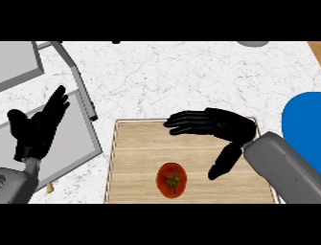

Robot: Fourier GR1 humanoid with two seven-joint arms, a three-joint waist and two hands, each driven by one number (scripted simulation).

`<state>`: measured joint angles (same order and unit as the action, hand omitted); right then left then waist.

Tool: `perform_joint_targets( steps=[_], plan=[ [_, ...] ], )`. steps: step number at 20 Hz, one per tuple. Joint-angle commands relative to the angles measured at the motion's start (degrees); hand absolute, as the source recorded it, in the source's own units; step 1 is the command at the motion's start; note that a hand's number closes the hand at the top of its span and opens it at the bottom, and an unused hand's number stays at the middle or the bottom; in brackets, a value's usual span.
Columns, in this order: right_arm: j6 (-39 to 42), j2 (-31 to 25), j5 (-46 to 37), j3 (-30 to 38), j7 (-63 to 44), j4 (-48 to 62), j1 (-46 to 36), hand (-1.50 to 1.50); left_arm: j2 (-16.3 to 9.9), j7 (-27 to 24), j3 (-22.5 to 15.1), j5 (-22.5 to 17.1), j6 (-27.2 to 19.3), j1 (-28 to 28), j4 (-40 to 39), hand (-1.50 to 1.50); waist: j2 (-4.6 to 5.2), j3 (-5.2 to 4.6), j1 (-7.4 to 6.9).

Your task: Pick the tomato from the tray and place it in the plate

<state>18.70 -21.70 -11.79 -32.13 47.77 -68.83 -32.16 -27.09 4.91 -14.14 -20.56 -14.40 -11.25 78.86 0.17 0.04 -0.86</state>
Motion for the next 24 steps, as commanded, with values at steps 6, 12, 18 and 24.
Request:
perform_joint_targets(
  steps=[6, 12, 18, 24],
  plan=[
    [3.45, -1.60, -10.62, -3.85, -1.69, -1.48, -2.47, -1.50, -0.20, 2.06, 3.75, 0.67, 2.53, -0.43, -0.83, 0.00, -0.19, -0.04, 0.53],
    [0.27, -0.97, -19.26, -5.65, -9.34, -9.10, 0.40, -1.50, 3.66, -0.74, 3.59, 4.28, 1.31, -0.83, -2.99, 0.00, -0.23, -0.06, 1.11],
    [-0.70, 1.12, -27.96, -5.89, -10.09, -6.49, 0.82, -1.50, 4.13, -1.36, 5.88, 4.40, 4.68, 0.41, -4.30, 0.00, -0.18, -0.05, 0.73],
    [2.46, 4.78, -34.27, -6.04, -12.47, -6.89, 1.76, -1.50, 6.22, -0.12, 7.30, 6.23, 5.55, -0.56, -4.14, 0.00, -0.14, -0.05, 0.72]
  ],
)
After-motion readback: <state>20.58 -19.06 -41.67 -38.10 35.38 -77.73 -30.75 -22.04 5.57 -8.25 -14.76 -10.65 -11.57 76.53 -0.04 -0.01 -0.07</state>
